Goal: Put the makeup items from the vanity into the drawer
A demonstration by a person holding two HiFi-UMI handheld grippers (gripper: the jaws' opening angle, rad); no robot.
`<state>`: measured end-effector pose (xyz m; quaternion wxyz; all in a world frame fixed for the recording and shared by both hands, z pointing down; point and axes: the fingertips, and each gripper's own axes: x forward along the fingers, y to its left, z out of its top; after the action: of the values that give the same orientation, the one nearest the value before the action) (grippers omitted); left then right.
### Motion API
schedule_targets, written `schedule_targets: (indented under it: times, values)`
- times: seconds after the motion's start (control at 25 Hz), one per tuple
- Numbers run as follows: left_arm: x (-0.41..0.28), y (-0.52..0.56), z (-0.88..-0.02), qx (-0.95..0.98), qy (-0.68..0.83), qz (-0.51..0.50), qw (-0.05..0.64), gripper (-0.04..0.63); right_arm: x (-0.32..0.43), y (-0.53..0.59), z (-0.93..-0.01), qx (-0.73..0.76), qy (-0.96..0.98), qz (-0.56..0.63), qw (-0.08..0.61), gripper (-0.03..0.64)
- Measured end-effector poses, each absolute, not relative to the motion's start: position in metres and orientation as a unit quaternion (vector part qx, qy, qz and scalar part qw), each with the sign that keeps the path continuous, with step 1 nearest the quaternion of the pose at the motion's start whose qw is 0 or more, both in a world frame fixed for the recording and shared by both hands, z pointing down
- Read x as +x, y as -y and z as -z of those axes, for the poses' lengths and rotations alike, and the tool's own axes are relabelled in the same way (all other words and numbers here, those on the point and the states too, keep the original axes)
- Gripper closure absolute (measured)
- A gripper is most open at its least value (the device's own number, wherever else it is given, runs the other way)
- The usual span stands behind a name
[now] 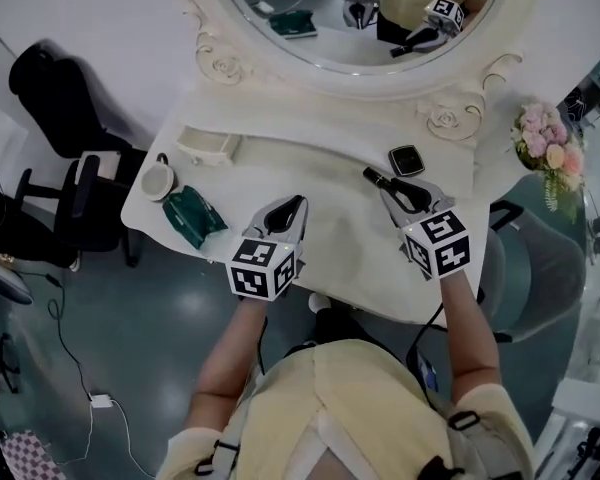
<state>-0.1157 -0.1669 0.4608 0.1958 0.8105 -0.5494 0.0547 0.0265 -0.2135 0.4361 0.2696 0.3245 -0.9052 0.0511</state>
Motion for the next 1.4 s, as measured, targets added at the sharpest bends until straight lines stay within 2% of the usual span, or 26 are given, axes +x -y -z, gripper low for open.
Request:
schedule_targets:
  times: [0.6,0.84,1.4]
  values:
    - [-0.074,0.179,-0.474,0.841,0.493,-0.08,0.206,0.586,0.138,0.211,-0.482,0.39,0.836,-0.118,0.369,0.52]
    - [-0.072,0.182,-0.481,0.841,0.49,-0.088,0.213,0.586,0.138,0.223,-0.51,0.377,0.816,-0.119,0.422,0.52]
    - [-0.068,0.202,-0.49,0.838,0.489,-0.1,0.22,0.586,0.13,0.234,-0.529,0.324,0.819,-0.144,0.451,0.518]
